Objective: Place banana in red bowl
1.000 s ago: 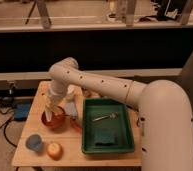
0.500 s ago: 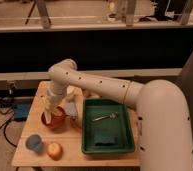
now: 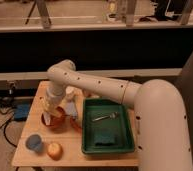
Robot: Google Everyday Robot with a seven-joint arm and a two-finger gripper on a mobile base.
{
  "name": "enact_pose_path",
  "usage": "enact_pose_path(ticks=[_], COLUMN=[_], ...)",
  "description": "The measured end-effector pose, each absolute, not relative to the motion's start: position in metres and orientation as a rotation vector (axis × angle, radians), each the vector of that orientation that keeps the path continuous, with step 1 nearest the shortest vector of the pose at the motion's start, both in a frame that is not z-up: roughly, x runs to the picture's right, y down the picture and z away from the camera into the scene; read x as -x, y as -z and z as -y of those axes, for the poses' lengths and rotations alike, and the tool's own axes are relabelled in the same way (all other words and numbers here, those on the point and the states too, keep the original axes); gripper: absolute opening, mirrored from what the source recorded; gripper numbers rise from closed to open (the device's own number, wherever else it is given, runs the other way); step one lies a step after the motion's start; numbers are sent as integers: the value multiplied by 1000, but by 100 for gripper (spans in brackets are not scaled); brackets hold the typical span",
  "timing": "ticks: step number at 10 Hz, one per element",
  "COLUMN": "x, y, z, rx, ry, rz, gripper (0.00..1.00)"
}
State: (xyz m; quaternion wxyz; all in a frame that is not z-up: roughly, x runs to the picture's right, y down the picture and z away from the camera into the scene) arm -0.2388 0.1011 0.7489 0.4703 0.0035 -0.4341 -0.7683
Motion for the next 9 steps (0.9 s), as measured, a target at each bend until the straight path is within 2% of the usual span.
enact_pose_path(ticks=[9], x=[242], y=[-753], z=[-108], rx=[-6], ry=[1899], rz=[1089], gripper=[0])
